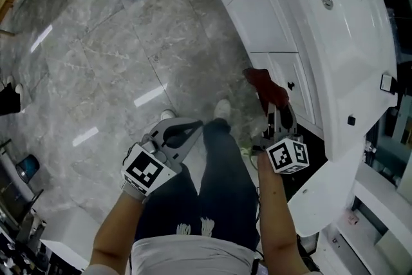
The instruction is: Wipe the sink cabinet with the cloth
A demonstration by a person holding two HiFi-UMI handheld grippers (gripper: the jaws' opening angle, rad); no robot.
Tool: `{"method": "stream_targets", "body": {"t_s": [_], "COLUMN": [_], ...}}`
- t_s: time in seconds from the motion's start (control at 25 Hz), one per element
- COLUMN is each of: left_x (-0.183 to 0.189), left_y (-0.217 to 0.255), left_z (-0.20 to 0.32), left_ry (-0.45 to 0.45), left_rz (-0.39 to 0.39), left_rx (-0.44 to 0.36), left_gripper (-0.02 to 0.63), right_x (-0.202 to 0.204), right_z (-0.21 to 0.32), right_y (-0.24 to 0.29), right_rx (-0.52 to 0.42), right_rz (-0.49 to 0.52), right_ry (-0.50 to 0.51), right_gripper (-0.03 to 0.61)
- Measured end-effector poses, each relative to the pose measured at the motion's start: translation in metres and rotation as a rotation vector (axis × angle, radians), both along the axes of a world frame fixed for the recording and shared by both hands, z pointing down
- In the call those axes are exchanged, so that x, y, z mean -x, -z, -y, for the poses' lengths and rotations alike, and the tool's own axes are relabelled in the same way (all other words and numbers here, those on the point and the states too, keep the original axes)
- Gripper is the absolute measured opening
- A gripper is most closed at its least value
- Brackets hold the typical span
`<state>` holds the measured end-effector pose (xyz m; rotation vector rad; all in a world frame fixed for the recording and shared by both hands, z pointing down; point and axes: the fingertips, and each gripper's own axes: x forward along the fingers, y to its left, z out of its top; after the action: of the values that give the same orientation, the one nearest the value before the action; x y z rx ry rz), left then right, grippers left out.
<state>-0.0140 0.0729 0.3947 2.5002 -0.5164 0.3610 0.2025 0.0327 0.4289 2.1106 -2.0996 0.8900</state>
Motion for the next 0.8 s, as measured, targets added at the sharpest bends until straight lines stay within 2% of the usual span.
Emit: {"method": "stream_targets", "body": {"t_s": [0.2, 0.32, 0.56, 0.8], "left_x": [0.014, 0.019, 0.023, 0.024], "left_y": [0.041, 0.063, 0.114, 0.177], "left_z": [0.002, 0.000, -0.001, 0.014], "left_ry": [0.038, 0.054, 0.077, 0.100], "left_rz": [-0.011, -0.013, -0.026, -0.033], "left_rx": [-0.026, -0.041, -0.072, -0.165], "left_gripper": [0.009, 0.009, 0.009, 0.009], "right_x": [0.062, 0.092, 0.120, 0.139], "right_z": [0.005, 0.006, 0.005, 0.004], "right_y": [0.062, 0.098, 0.166, 0.238], "right_rx": [-0.066, -0.108, -0.154, -0.229], "right_rz": [-0.127, -0.167, -0.174, -0.214], "right_ry": [0.254, 0.384, 0.513, 0.618], "right_gripper": [0.091, 0.090, 0.091, 0.091]}}
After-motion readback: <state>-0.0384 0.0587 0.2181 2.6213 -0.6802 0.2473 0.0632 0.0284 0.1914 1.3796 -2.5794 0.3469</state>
